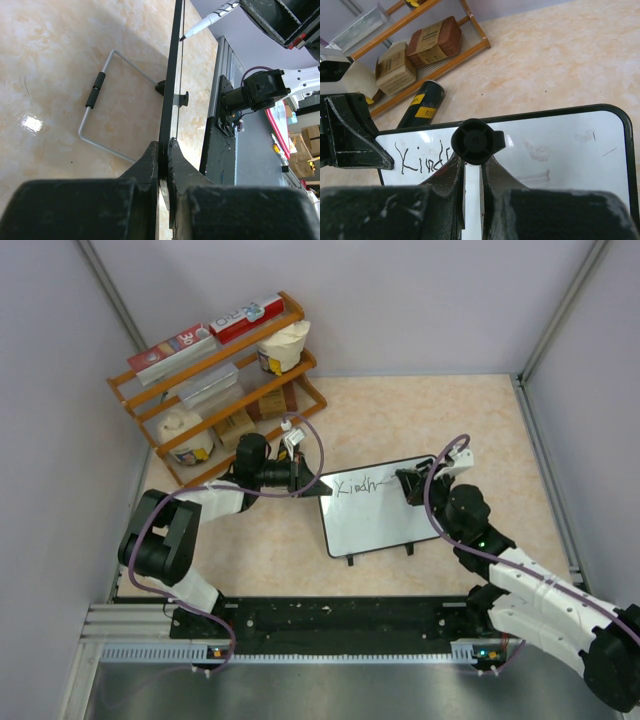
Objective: Write a sentence on the whiteboard
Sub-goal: Write on the whiteboard with the whiteboard.
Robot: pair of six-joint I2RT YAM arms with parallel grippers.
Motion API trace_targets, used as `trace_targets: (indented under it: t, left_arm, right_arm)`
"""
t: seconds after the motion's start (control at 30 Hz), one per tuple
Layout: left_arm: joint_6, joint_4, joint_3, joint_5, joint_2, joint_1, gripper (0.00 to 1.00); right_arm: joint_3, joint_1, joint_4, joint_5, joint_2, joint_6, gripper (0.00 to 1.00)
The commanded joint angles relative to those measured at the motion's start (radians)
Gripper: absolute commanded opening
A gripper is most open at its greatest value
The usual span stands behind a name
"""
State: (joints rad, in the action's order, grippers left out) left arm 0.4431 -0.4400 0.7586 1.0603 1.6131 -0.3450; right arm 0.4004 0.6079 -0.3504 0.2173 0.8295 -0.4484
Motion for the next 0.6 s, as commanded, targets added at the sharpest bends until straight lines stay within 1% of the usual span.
trace_targets:
  t: [0.0, 0.33, 0.57]
  left_arm:
    - [-0.132, 0.053, -0.007, -0.042, 0.021, -0.008, 0.00]
    - [-0.135, 0.055, -0.007, -0.040, 0.022, -0.008, 0.00]
    - [-0.135, 0.055, -0.004, -0.039, 0.028, -0.008, 0.00]
  right_arm:
    - [0.034, -0.013, 0.019, 0.053, -0.001, 0.001, 0.00]
    - [0.064, -0.011, -0.001, 0.048, 0.026, -0.003, 0.00]
    - [0.083, -0.013, -0.007, 0.004, 0.063, -0.007, 0.00]
